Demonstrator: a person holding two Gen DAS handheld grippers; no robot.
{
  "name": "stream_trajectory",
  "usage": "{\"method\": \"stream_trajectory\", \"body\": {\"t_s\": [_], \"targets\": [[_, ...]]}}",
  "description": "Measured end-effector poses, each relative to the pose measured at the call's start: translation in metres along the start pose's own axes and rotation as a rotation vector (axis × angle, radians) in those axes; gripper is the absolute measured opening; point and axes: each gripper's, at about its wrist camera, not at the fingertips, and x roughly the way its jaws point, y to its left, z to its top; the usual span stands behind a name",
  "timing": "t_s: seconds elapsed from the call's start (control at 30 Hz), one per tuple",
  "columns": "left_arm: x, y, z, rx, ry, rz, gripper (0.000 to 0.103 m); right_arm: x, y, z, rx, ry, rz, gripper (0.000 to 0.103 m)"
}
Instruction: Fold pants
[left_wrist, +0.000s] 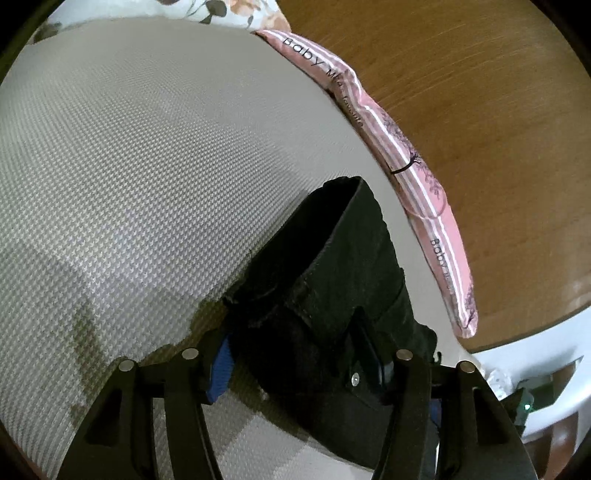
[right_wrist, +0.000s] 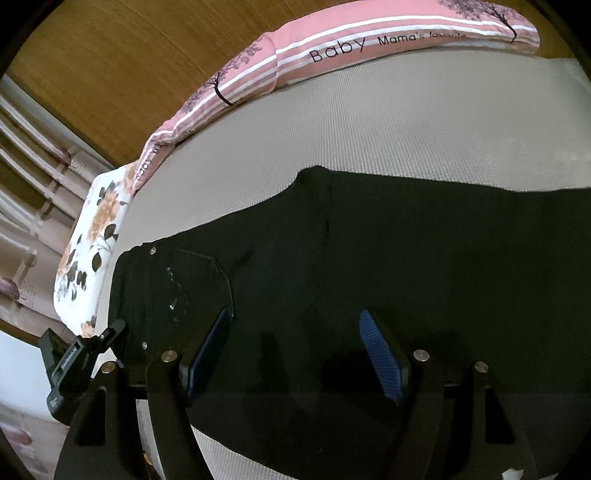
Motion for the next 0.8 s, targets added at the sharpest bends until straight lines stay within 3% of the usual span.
{"method": "stream_trajectory", "body": {"t_s": [0.07,0.17,0.33,0.6,0.8], "targets": [[0.003,-0.002,-0.001,0.026,0.005,0.048,0.034,-0.001,-0.001,-0.001,0.003,-0.004,-0.006,0.071],[-0.001,-0.010,-0.001,0.055,-0.007,0.063,0.027,-0.005,-0.002,-0.001,0.001,-0.011,-0.019,0.071],[-0.013,-0.050,-0.006,0.227,-0.061,0.117,0.024,-0.013,-0.005,-0.001,-0.003,-0.023,-0.041,0.071],[-0.034,-0.122,-0.012,0.385,-0.077,0.004,0.023,-0.044,-0.026,-0.006,0.017,-0.067,-0.049,0.071],[-0.031,-0.195,-0.034,0.522,-0.054,-0.089,0.023,-0.086,-0.065,-0.010,0.067,-0.117,-0.073,0.071]]}}
